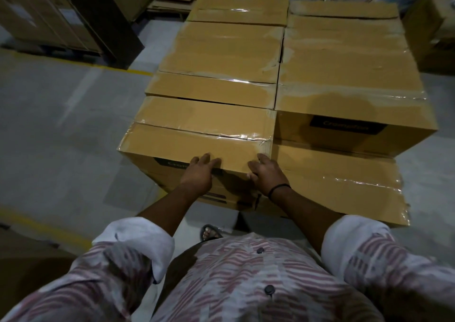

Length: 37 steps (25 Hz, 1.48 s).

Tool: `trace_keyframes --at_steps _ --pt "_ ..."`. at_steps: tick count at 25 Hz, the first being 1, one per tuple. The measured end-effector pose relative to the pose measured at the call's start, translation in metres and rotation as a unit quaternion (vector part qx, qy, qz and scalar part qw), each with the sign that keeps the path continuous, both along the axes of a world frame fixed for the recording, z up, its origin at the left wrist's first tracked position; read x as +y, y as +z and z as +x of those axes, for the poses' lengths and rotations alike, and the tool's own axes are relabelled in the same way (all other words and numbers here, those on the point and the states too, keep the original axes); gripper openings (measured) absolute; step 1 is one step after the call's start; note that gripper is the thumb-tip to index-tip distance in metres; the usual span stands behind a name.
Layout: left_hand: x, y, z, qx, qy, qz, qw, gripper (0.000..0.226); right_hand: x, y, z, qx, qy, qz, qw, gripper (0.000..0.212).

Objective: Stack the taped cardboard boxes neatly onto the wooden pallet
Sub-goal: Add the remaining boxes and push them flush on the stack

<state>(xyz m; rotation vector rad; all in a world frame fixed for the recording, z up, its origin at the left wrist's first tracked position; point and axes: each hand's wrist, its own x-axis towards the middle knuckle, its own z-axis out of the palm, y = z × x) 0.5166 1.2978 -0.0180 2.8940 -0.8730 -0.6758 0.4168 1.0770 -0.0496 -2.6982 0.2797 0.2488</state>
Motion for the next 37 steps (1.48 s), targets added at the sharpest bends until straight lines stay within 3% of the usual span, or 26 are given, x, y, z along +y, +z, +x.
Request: trace_keyframes --at_steps 11,14,17,19,22,25,28,30,33,37 --pt "-0.006 -0.005 0.007 0.01 0.02 -0.007 1.0 0.065 -0.006 0.005 0.0 -0.006 0.076 -0.049 0.996 0.035" --pt "-0.01 -0.005 0.008 0.026 0.027 0.0 0.999 0.065 -0.015 0.002 -0.001 -0.001 0.053 0.019 0.998 0.037" --pt "-0.022 -0.002 0.006 0.026 0.006 0.01 1.0 0.064 -0.019 0.007 -0.001 -0.036 -0.081 0.137 0.987 0.043" --pt "-0.035 0.0 0.0 0.025 -0.031 0.014 0.999 0.065 -0.022 0.007 -0.006 -0.072 -0.197 0.213 0.954 0.043" --pt "-0.06 0.001 -0.011 0.028 -0.081 0.017 0.996 0.068 -0.034 -0.003 -0.01 -0.044 -0.39 0.341 0.854 0.043" --pt "-0.081 0.002 -0.02 0.022 -0.126 0.017 0.992 0.071 -0.045 -0.025 -0.013 0.038 -0.483 0.416 0.77 0.026" --pt "-0.096 0.003 -0.026 -0.002 -0.173 0.017 0.985 0.072 -0.039 -0.035 -0.02 0.039 -0.538 0.479 0.692 0.032" --pt "-0.103 0.003 -0.027 -0.004 -0.18 0.021 0.984 0.074 -0.035 -0.047 -0.015 0.047 -0.532 0.5 0.682 0.035" --pt "-0.106 0.0 -0.028 -0.003 -0.178 0.034 0.983 0.076 -0.019 -0.04 -0.004 0.072 -0.48 0.49 0.724 0.031" --pt "-0.104 -0.003 -0.025 0.0 -0.179 0.038 0.983 0.076 -0.001 -0.028 0.008 0.065 -0.481 0.523 0.7 0.034"
